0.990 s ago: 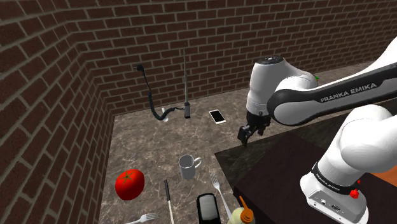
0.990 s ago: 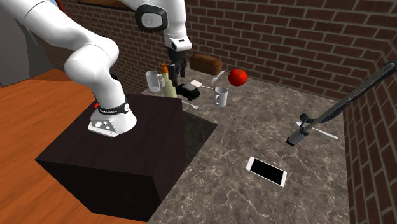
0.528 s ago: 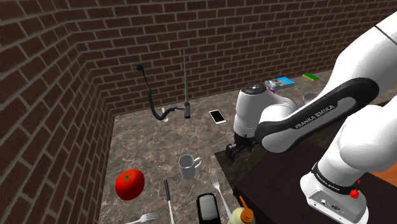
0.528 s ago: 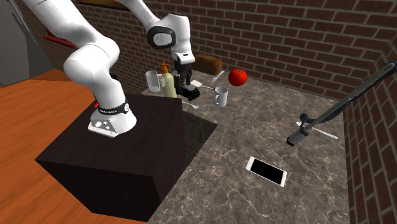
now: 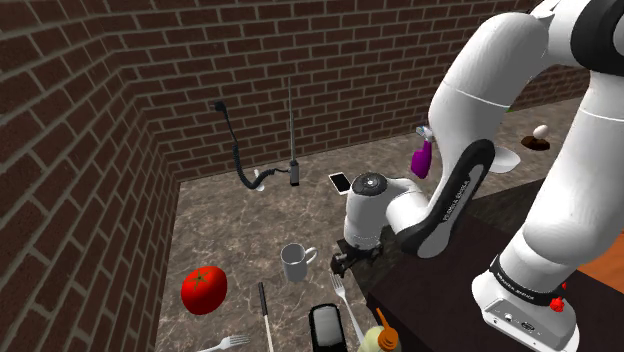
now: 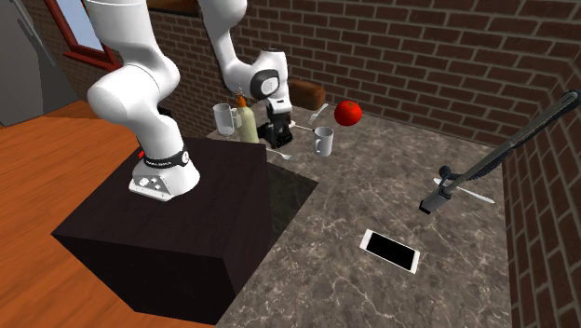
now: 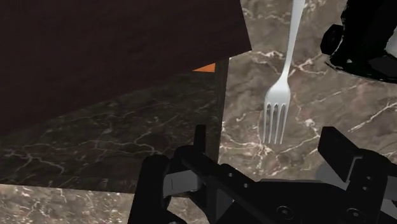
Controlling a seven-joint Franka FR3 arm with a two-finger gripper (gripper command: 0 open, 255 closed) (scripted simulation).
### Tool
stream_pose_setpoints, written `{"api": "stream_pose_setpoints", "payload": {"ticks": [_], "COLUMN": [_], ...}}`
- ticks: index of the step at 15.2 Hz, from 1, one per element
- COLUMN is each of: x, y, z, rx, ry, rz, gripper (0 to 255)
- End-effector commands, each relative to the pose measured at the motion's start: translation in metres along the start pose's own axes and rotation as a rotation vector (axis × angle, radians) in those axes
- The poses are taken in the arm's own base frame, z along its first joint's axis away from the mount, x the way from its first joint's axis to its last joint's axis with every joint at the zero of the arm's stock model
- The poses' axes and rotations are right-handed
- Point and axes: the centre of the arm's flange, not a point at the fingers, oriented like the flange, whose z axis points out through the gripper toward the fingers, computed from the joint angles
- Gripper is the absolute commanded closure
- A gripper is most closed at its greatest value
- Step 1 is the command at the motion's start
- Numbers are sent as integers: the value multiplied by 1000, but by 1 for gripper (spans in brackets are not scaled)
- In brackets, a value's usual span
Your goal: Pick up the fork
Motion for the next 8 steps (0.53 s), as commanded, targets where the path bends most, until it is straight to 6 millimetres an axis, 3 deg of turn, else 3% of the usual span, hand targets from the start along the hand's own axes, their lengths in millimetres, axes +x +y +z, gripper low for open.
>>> {"api": "stream_pose_setpoints", "payload": {"ticks": [1, 5, 8], "x": [-4, -5, -6], "y": [-14, -41, -41], "z": [21, 59, 75], "rx": [4, 12, 12], "ry": [12, 20, 20], "rz": [16, 58, 58], "gripper": [0, 0, 0]}}
